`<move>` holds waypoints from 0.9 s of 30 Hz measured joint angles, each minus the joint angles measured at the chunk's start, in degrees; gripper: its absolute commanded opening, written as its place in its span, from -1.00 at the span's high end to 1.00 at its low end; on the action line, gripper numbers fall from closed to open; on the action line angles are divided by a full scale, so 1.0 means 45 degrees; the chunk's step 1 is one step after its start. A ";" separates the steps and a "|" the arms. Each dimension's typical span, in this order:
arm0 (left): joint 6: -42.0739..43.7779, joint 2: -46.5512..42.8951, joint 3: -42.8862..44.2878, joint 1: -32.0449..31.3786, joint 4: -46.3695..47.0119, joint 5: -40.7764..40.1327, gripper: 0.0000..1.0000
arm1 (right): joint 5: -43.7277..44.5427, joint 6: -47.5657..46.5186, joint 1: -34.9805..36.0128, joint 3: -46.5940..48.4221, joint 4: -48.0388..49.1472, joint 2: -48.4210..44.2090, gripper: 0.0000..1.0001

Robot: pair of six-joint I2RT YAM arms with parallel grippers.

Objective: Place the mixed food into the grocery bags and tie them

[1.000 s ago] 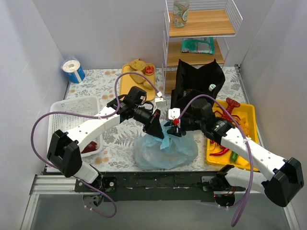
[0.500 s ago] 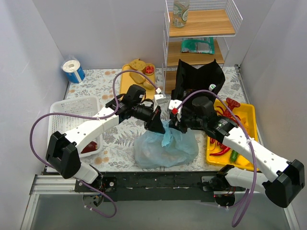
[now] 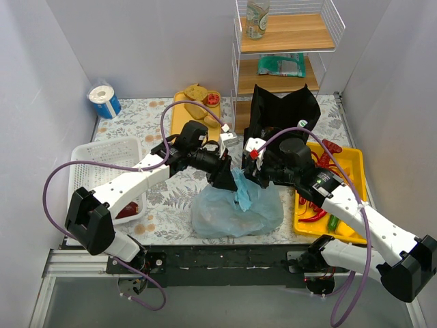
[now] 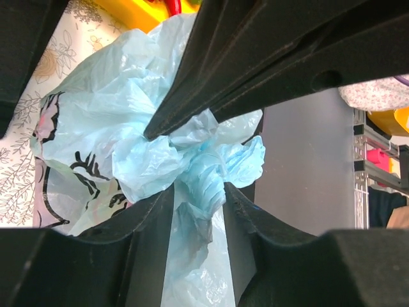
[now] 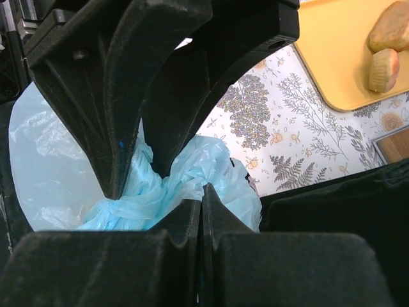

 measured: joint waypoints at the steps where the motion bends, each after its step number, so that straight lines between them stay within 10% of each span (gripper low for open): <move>1: -0.0058 0.0000 0.0000 0.0000 0.0049 -0.0044 0.24 | 0.0000 0.0015 0.0000 -0.0005 0.0015 0.0000 0.97; 6: -0.0452 0.0000 -0.0131 -0.0005 0.0622 -0.0534 0.31 | 0.0000 0.0068 0.0000 -0.0194 0.0180 -0.0039 0.97; 10: -0.0743 -0.0024 -0.0495 -0.0005 0.1190 -0.0835 1.00 | 0.0214 0.0345 0.0000 -0.0209 0.0185 -0.0068 0.97; 27: -0.3677 -0.5717 -0.5032 0.0874 0.6946 -0.4522 1.00 | 0.4507 0.4148 0.0000 -0.1831 -0.0539 -0.3084 0.97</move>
